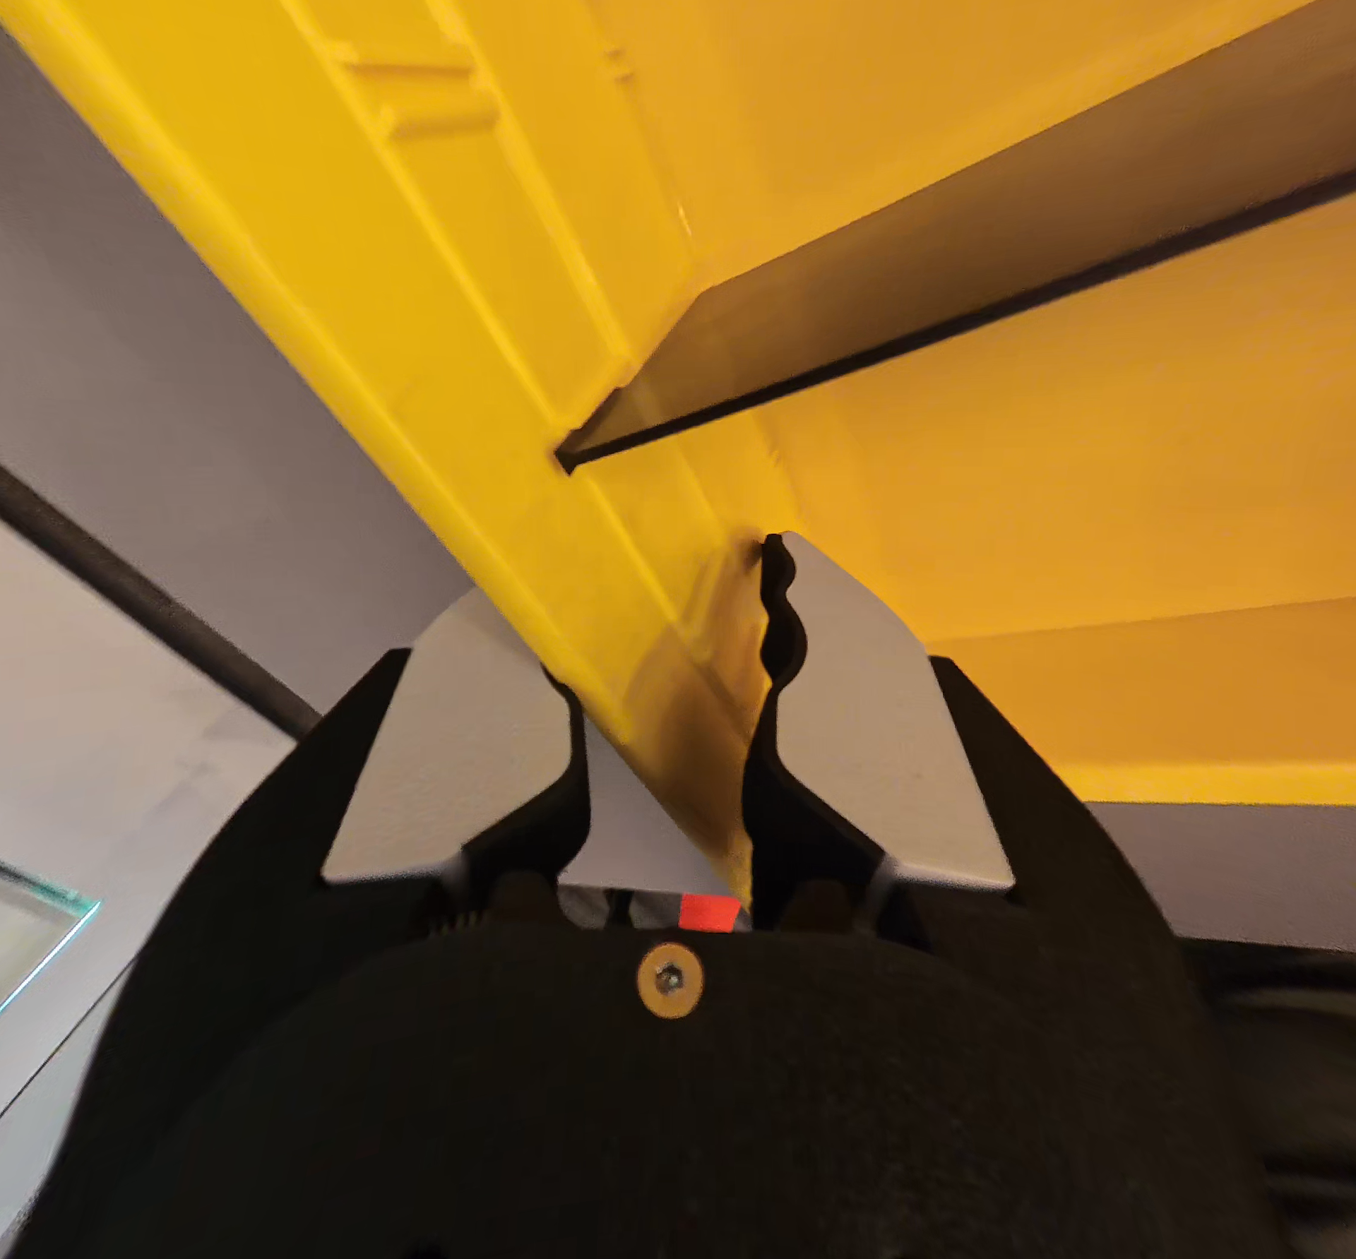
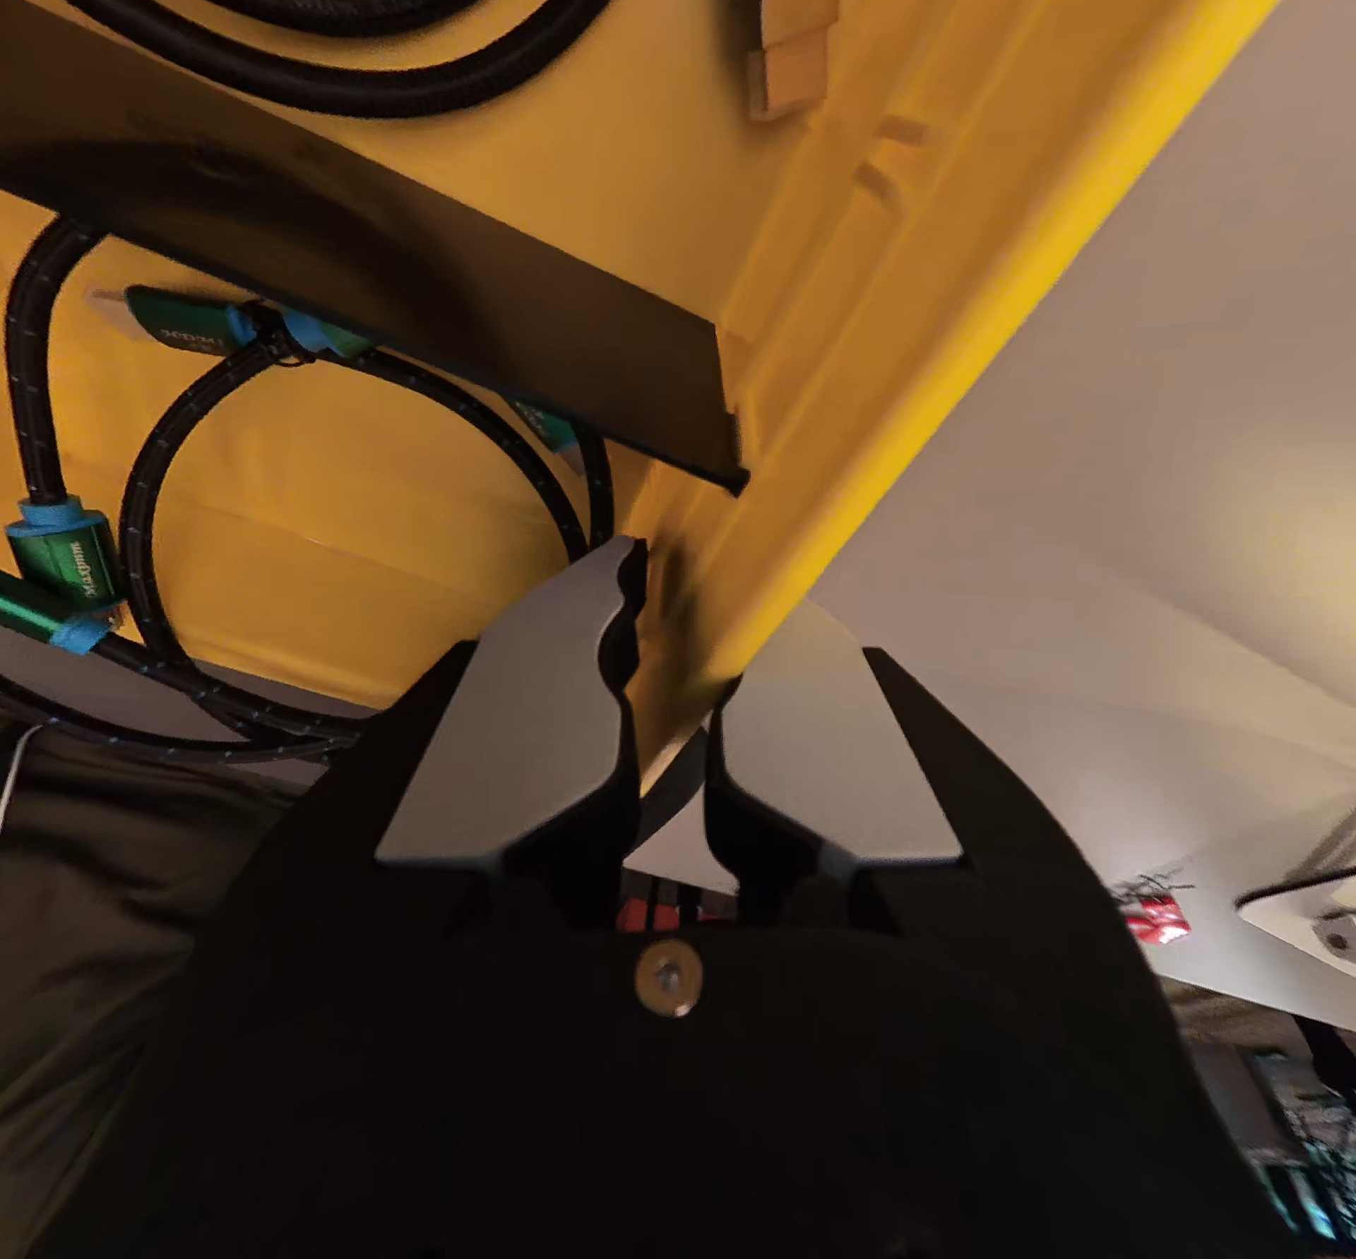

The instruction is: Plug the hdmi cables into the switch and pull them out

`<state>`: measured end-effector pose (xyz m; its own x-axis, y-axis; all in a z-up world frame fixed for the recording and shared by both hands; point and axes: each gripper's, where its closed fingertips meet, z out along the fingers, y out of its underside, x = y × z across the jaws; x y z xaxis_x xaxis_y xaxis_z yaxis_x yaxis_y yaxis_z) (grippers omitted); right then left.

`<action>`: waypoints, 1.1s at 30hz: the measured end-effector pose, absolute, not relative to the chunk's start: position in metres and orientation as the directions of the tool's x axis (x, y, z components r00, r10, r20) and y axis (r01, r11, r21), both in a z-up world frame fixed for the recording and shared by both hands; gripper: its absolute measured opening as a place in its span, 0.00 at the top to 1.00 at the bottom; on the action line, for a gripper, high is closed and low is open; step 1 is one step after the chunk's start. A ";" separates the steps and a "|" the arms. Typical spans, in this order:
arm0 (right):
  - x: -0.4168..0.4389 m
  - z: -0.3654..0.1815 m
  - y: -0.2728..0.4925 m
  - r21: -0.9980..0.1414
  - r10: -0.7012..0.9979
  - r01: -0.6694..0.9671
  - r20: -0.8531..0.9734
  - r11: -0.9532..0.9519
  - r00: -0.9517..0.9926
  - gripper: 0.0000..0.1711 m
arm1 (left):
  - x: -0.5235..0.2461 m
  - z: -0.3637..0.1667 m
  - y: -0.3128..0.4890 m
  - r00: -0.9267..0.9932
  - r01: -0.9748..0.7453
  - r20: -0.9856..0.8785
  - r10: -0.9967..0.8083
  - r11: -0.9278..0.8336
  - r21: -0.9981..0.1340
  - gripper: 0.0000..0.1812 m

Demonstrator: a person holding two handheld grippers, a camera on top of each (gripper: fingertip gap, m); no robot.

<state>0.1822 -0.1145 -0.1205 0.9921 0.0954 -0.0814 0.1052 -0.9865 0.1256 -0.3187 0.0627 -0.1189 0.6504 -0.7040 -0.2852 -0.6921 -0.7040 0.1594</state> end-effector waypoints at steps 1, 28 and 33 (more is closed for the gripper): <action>0.179 -0.120 -0.114 0.131 0.111 0.119 -0.067 -0.984 0.992 0.91 | -0.316 -0.119 0.059 0.637 -0.687 -0.316 -0.704 -0.703 0.182 0.71; -0.067 0.141 -0.069 -0.982 0.619 0.148 0.187 0.114 0.763 0.67 | -0.312 -0.015 0.045 0.635 -0.765 -0.427 -0.644 -0.602 -0.230 0.68; -0.103 0.048 -0.028 -0.879 0.663 0.269 -0.069 -0.394 0.745 0.67 | -0.307 0.012 0.043 0.630 -0.774 -0.481 -0.609 -0.539 -0.332 0.69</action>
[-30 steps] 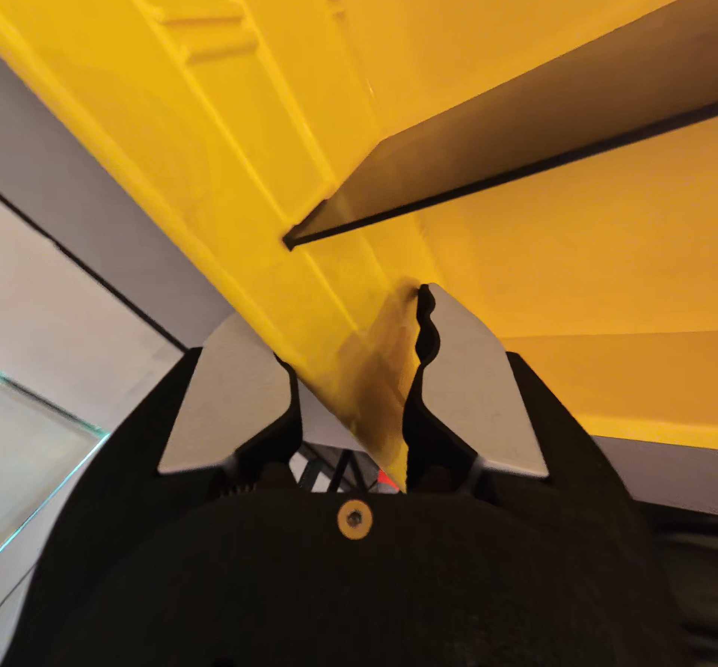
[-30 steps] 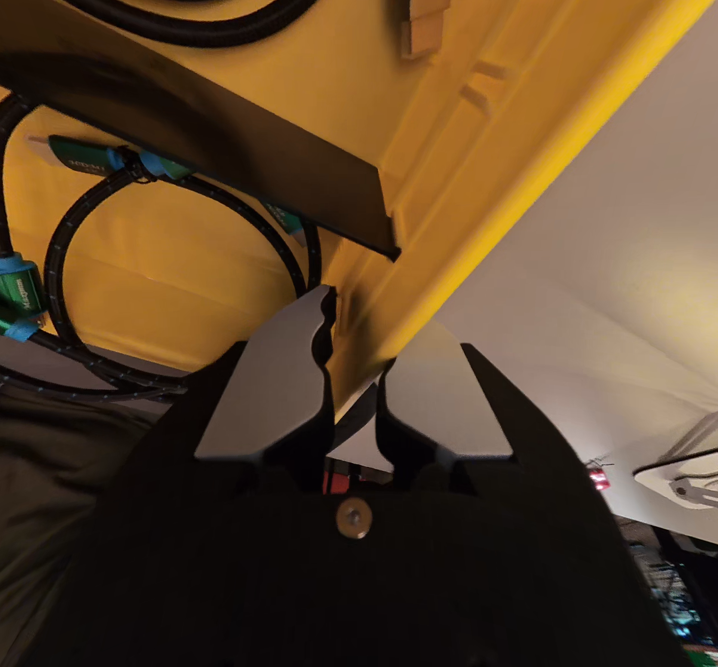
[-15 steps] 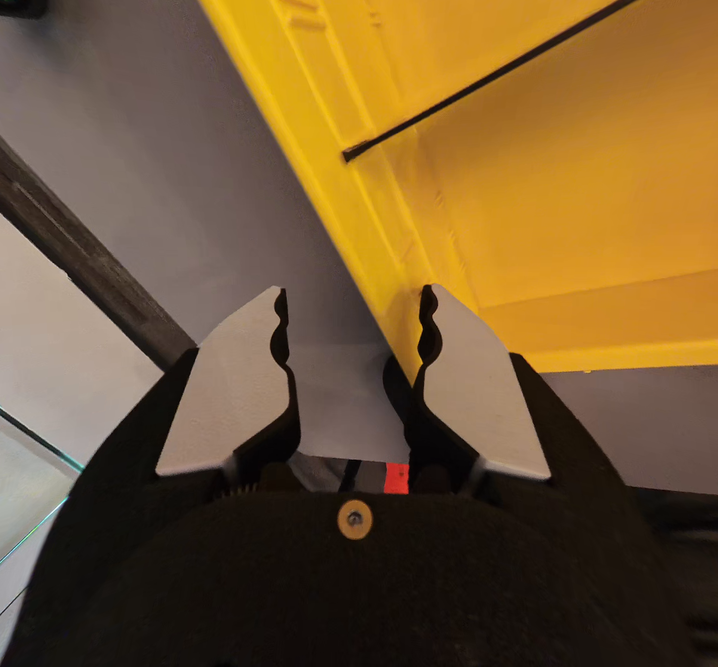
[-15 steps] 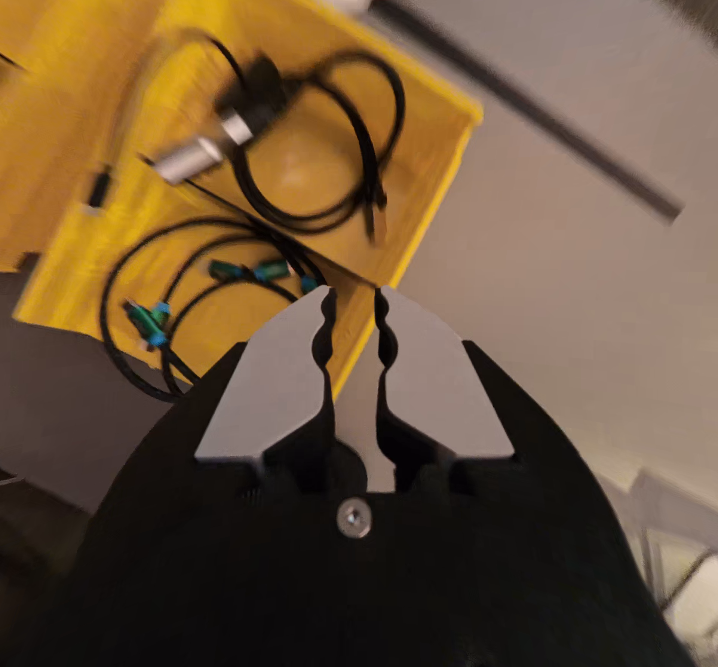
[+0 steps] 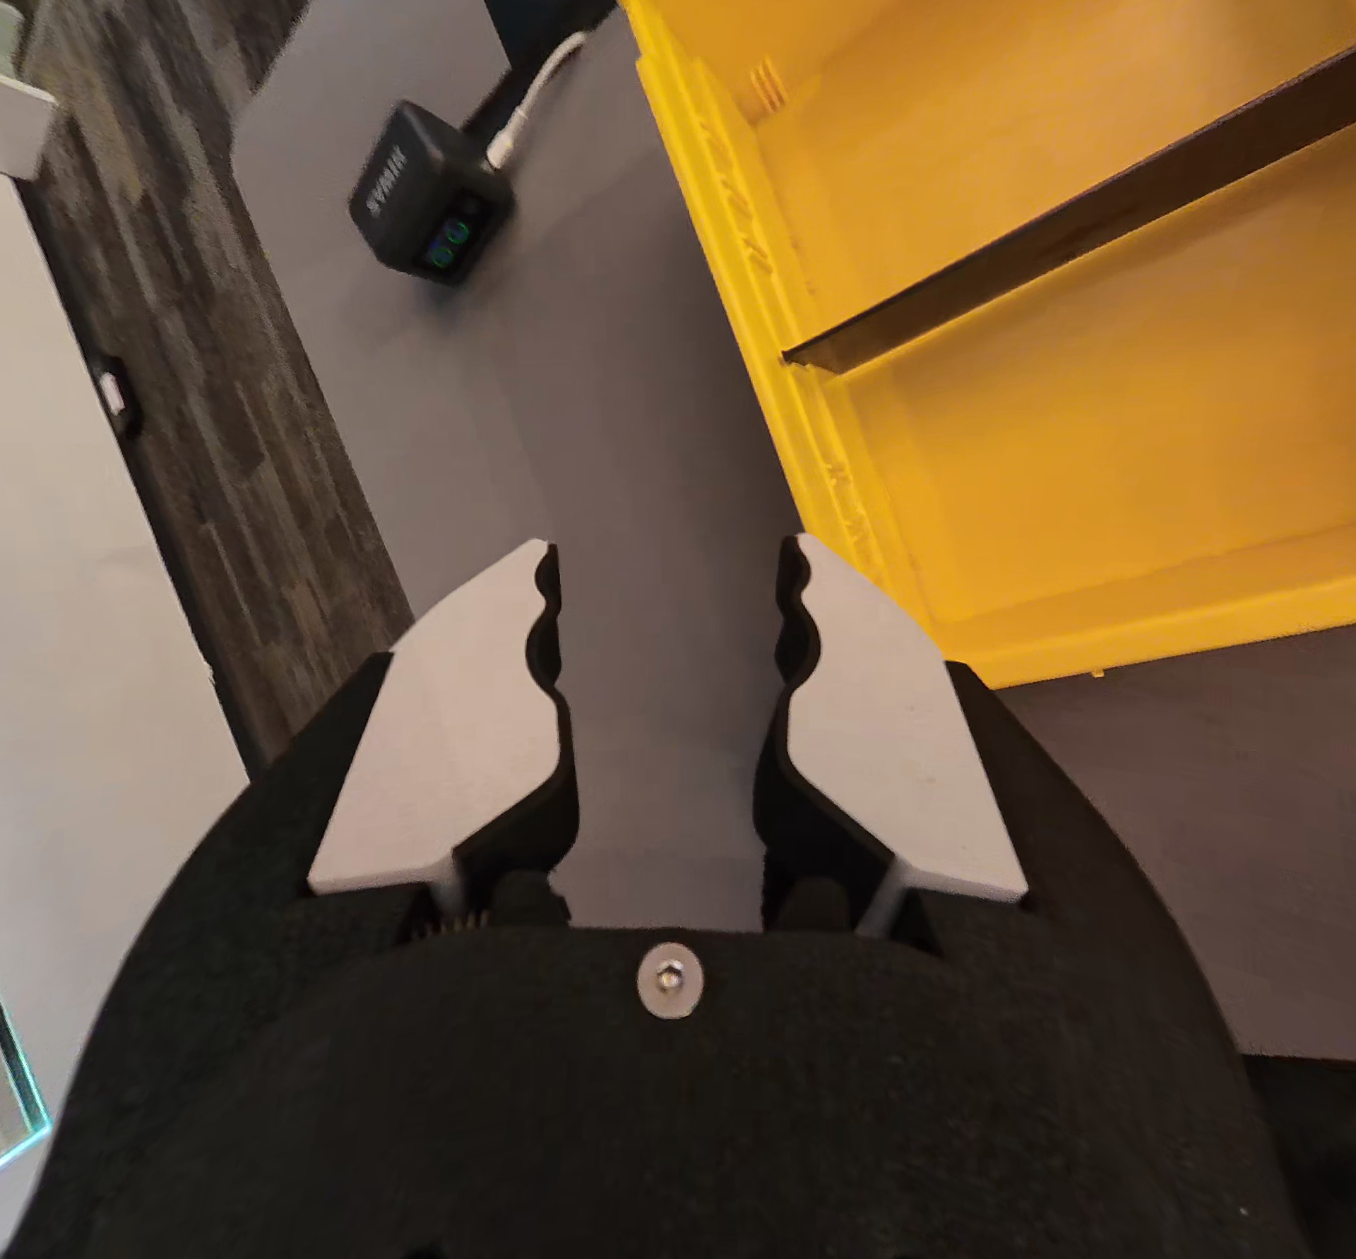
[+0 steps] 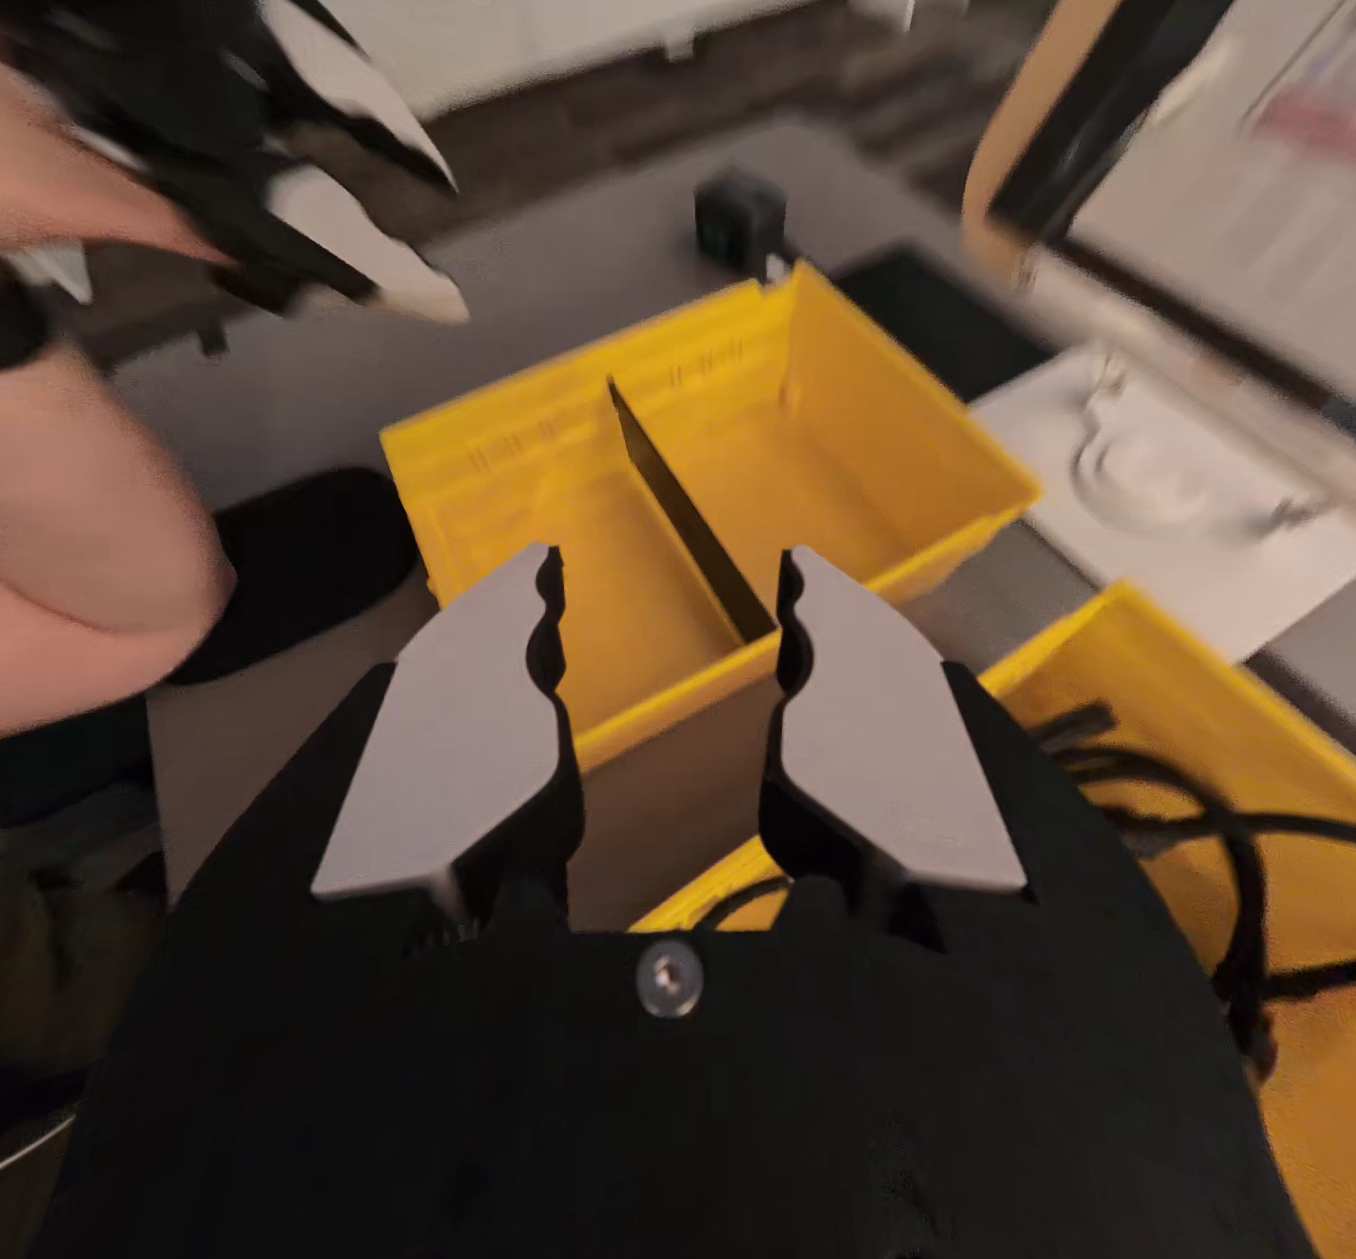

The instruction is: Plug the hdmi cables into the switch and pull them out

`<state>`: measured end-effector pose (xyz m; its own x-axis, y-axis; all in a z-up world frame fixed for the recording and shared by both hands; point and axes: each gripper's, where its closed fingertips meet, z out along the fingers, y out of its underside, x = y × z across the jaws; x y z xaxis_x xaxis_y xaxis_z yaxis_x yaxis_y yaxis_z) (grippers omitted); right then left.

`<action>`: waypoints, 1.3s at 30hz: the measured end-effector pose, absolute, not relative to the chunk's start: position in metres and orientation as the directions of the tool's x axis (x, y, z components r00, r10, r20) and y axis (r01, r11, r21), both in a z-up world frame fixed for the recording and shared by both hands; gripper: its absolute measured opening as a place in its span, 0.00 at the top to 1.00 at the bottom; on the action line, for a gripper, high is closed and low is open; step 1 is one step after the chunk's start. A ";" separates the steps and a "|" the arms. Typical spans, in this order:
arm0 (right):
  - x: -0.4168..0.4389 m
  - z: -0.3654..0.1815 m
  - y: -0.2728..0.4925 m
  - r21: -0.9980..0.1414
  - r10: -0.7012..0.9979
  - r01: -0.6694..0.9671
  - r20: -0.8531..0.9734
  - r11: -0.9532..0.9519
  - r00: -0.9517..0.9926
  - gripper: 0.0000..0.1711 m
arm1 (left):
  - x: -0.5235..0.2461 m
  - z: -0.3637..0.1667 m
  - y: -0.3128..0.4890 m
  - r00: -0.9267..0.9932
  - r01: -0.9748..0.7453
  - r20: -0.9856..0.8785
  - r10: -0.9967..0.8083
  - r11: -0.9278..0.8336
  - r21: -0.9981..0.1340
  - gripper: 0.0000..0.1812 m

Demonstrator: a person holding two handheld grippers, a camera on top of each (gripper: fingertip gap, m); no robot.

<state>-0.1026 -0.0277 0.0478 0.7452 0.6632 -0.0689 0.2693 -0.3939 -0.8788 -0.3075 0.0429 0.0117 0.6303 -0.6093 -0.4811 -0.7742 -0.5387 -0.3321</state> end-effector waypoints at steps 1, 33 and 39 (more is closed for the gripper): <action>-0.103 0.032 -0.022 -0.830 0.641 0.281 -0.115 -0.481 0.759 0.68 | -0.303 0.015 0.040 0.621 -0.783 -0.485 -0.616 -0.516 -0.347 0.69; -0.101 -0.125 -0.009 -0.107 -0.092 -0.114 -0.193 -0.988 0.977 0.96 | -0.231 0.039 -0.005 0.332 -0.887 -0.519 -0.788 -0.074 -0.455 0.73; -0.106 -0.089 0.001 -0.092 -0.025 -0.044 -0.196 -0.995 0.980 0.96 | -0.226 0.106 -0.004 0.466 -0.658 -0.459 -0.757 0.050 -0.751 0.77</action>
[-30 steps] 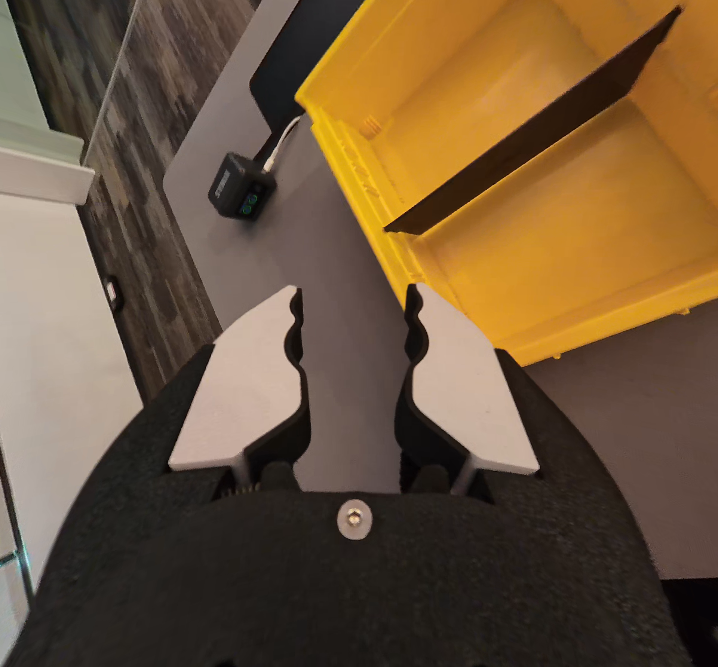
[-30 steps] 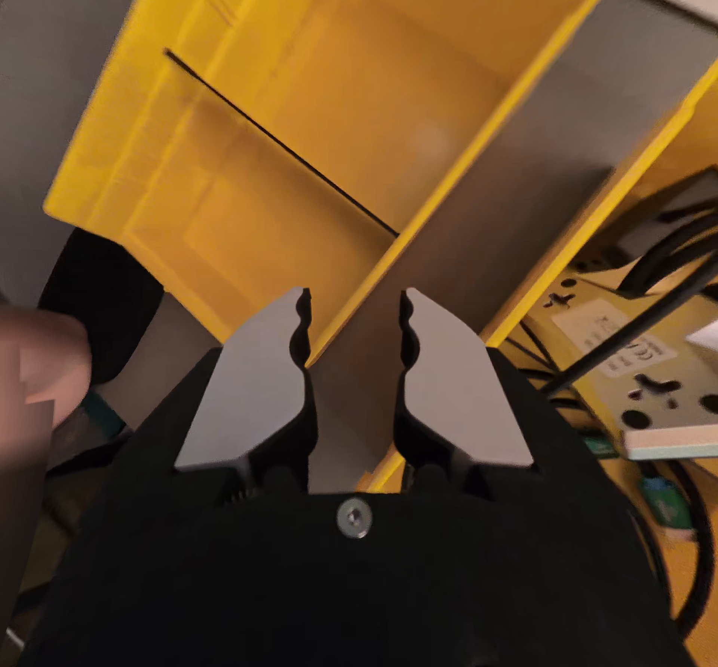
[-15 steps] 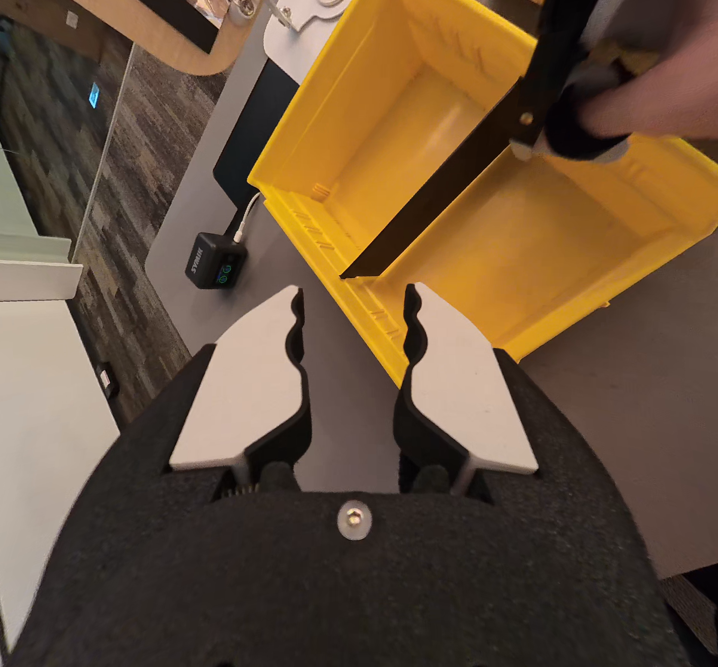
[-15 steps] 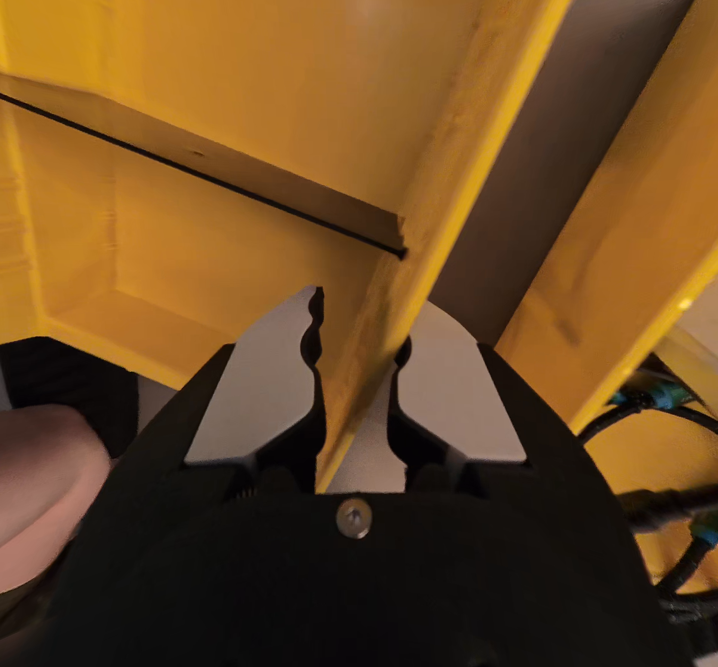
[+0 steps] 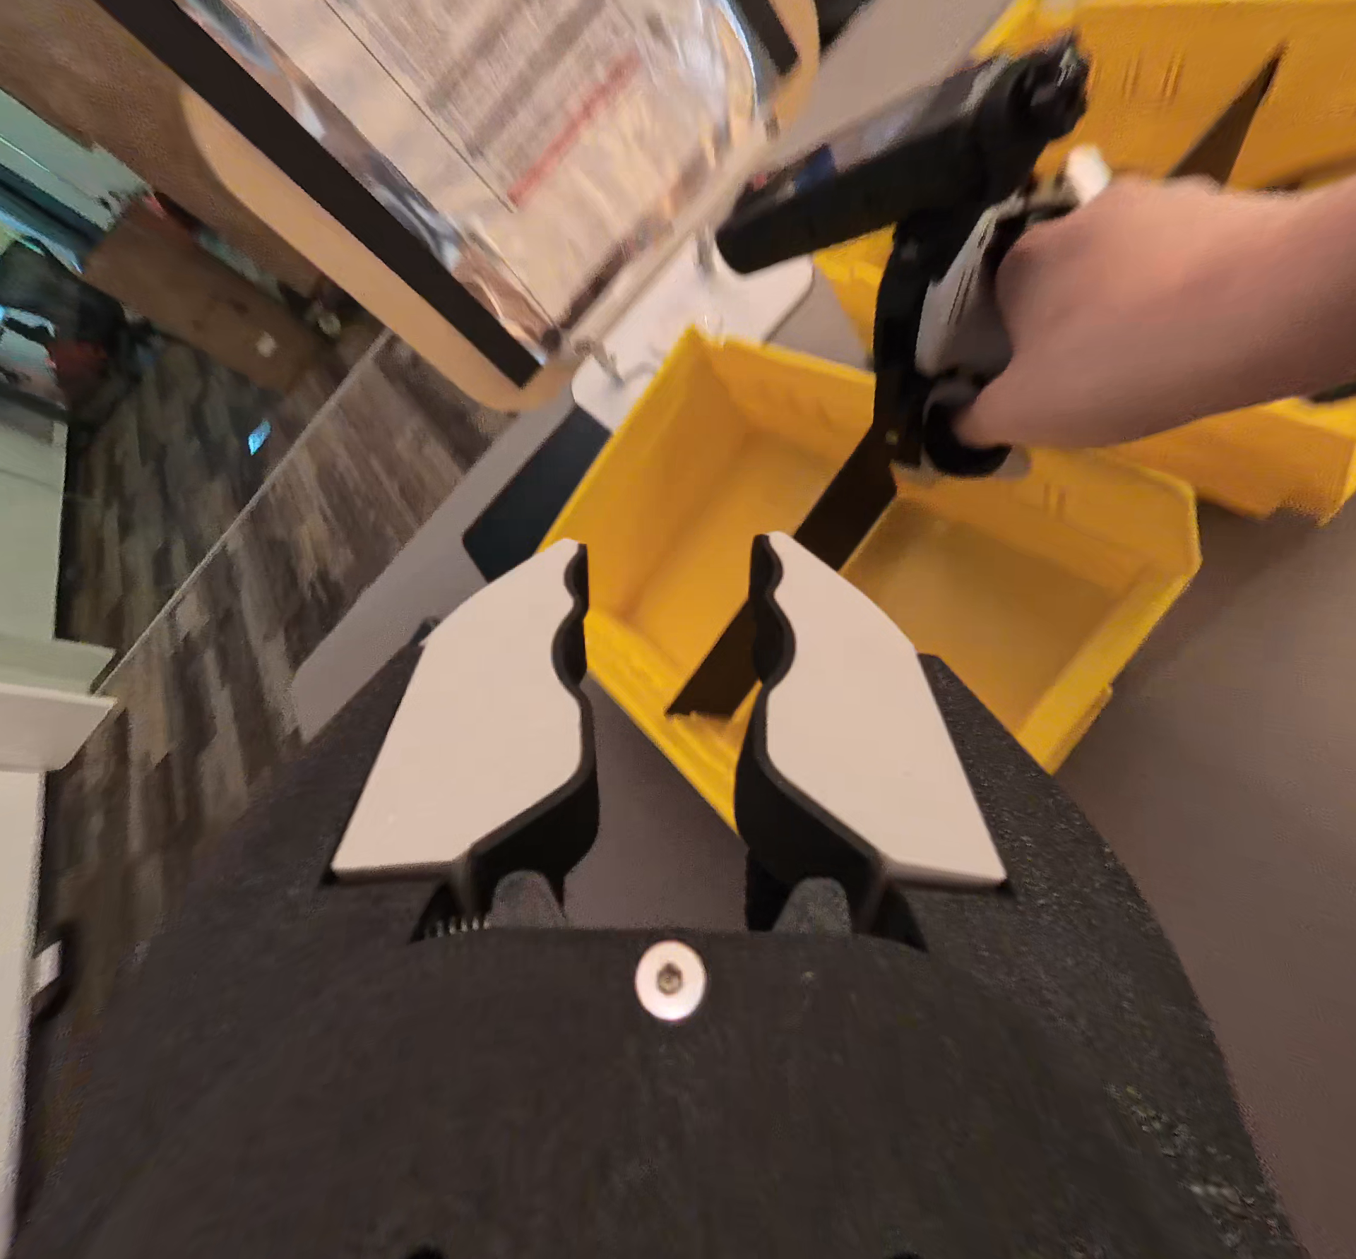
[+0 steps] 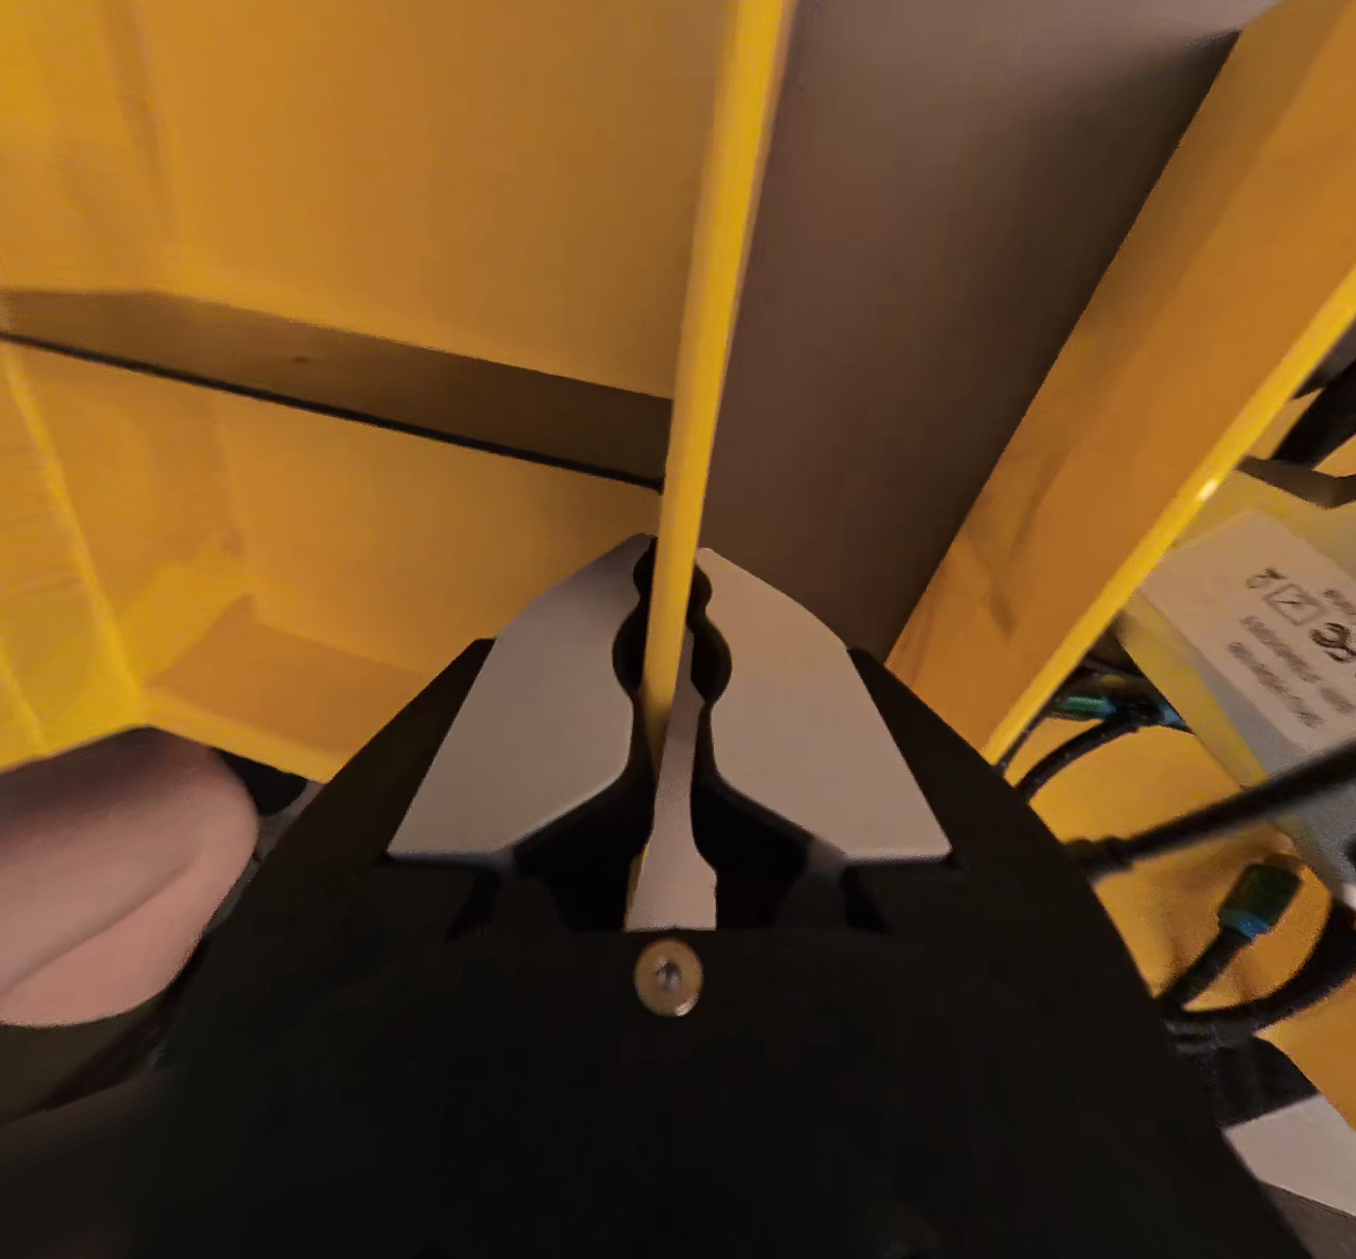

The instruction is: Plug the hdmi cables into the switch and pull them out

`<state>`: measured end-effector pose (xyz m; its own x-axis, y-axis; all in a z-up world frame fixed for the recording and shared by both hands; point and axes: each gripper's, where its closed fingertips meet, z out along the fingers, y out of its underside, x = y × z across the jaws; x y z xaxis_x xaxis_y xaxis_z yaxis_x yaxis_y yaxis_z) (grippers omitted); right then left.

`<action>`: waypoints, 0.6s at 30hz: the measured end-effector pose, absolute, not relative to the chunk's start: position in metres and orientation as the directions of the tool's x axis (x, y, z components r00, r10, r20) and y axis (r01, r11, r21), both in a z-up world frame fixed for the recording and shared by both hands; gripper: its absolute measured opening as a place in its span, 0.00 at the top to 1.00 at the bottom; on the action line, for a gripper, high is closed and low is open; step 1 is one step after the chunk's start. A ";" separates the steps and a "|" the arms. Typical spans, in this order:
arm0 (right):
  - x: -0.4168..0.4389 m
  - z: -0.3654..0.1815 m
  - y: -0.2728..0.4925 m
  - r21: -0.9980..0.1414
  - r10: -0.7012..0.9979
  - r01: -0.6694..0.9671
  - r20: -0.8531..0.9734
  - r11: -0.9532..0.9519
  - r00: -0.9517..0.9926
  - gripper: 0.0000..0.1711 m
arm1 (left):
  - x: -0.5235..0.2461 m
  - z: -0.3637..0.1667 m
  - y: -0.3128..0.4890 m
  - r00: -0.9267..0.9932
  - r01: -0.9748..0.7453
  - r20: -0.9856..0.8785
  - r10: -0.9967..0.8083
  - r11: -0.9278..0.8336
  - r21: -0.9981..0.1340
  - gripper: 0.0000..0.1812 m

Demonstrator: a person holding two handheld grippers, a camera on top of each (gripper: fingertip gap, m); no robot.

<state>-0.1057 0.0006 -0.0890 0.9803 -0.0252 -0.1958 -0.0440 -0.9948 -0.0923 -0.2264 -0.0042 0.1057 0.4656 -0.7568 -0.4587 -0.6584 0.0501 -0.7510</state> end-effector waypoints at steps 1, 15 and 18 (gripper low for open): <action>-0.108 -0.078 0.003 -0.096 -0.012 -0.033 -0.212 -0.995 0.977 0.96 | -0.230 0.119 -0.005 0.498 -0.598 -0.429 -0.753 0.060 -0.799 0.77; 0.092 0.114 -0.051 -0.235 0.045 -0.004 -0.202 -0.972 0.978 0.97 | -0.275 0.226 -0.041 0.575 0.128 -0.106 -0.811 0.217 -0.968 0.91; 0.185 0.120 -0.091 -0.279 -0.089 -0.159 -0.250 -0.947 0.964 0.97 | -0.247 0.219 -0.042 0.504 0.124 -0.124 -0.855 0.214 -0.969 0.90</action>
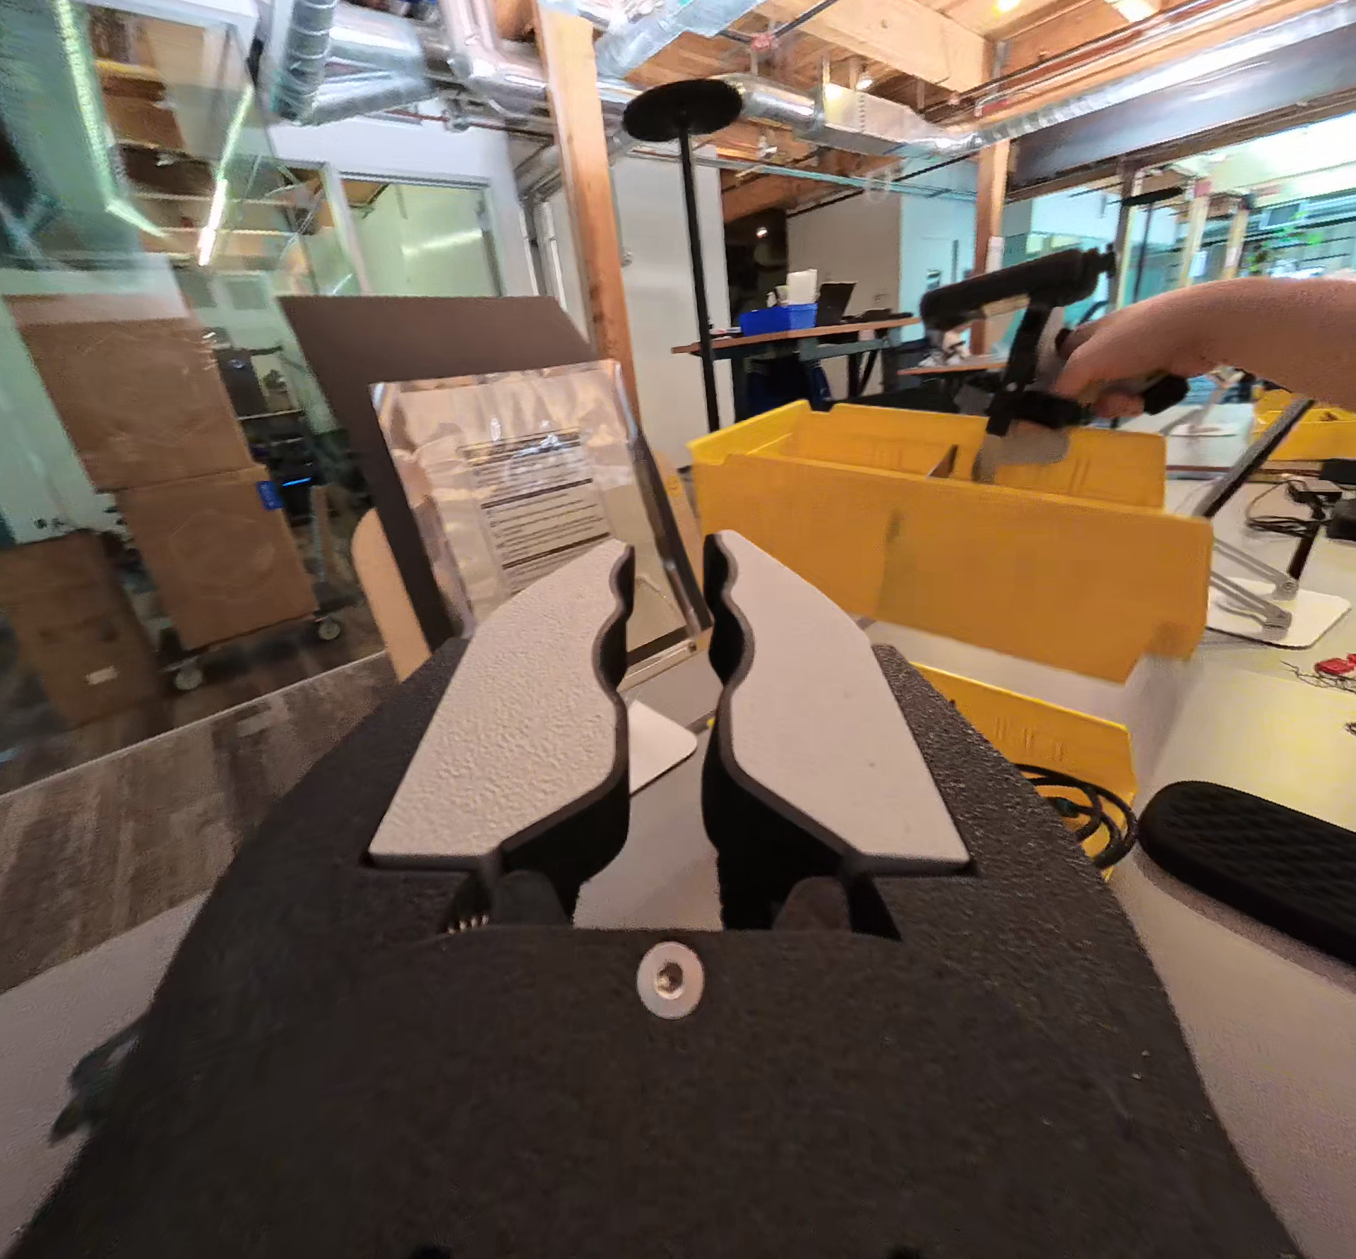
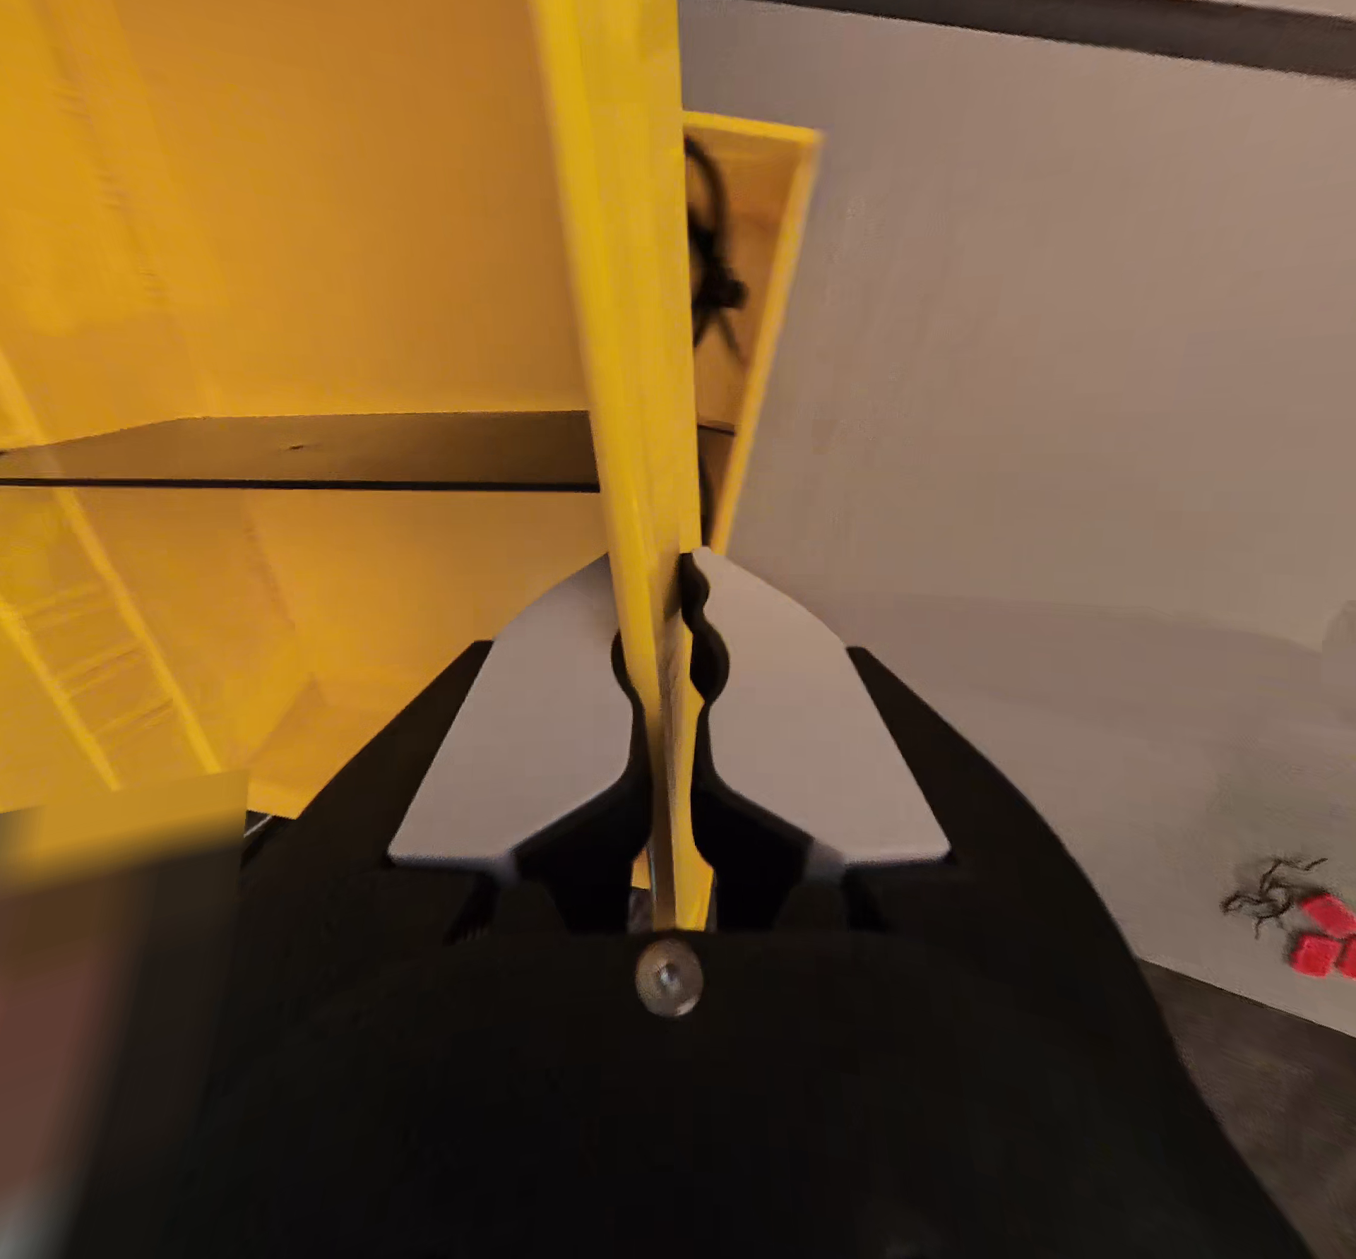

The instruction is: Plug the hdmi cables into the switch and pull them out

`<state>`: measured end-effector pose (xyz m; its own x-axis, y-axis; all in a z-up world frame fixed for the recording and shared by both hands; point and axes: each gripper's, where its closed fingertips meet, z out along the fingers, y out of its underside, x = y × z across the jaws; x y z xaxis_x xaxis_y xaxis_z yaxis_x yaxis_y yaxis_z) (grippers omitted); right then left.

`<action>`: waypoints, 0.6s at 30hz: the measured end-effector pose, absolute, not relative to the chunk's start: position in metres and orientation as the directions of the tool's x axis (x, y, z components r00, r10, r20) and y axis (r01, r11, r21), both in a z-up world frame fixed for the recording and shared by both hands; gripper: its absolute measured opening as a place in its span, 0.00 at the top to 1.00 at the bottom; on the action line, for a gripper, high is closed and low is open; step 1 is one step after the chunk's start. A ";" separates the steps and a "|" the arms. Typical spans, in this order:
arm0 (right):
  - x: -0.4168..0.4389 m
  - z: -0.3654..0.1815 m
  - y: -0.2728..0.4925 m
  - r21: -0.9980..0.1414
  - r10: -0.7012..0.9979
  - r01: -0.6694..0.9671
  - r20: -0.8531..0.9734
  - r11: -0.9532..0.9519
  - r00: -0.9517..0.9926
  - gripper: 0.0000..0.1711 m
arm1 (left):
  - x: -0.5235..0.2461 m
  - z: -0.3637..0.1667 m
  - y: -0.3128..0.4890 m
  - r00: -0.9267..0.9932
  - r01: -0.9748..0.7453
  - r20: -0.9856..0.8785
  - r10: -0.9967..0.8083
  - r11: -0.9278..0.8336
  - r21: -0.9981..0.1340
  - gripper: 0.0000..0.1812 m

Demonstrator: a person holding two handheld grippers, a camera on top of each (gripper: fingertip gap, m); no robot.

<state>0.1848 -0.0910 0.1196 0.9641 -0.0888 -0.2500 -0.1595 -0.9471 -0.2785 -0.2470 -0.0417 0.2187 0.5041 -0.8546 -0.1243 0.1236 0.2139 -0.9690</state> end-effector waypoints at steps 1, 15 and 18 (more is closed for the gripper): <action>0.215 0.115 -0.105 -0.302 -0.136 -0.218 -0.270 -0.928 0.953 0.97 | -0.237 0.214 -0.038 0.493 0.119 -0.127 -0.861 0.211 -0.970 0.91; 0.387 -0.077 -0.183 -0.271 -0.499 -0.649 -0.455 -0.711 0.737 0.96 | -0.075 0.060 -0.023 0.221 -0.243 0.114 -0.969 -0.168 -0.955 0.83; 0.393 -0.107 -0.185 -0.264 -0.502 -0.632 -0.421 -0.729 0.755 0.97 | -0.059 0.025 -0.028 0.116 -0.319 0.329 -0.937 -0.349 -0.881 0.83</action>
<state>0.3929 -0.1847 -0.1072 0.7552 -0.5022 -0.4213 -0.6319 -0.7286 -0.2643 -0.0586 -0.0283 0.0249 0.1162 -0.9372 0.3290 -0.3186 -0.3489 -0.8813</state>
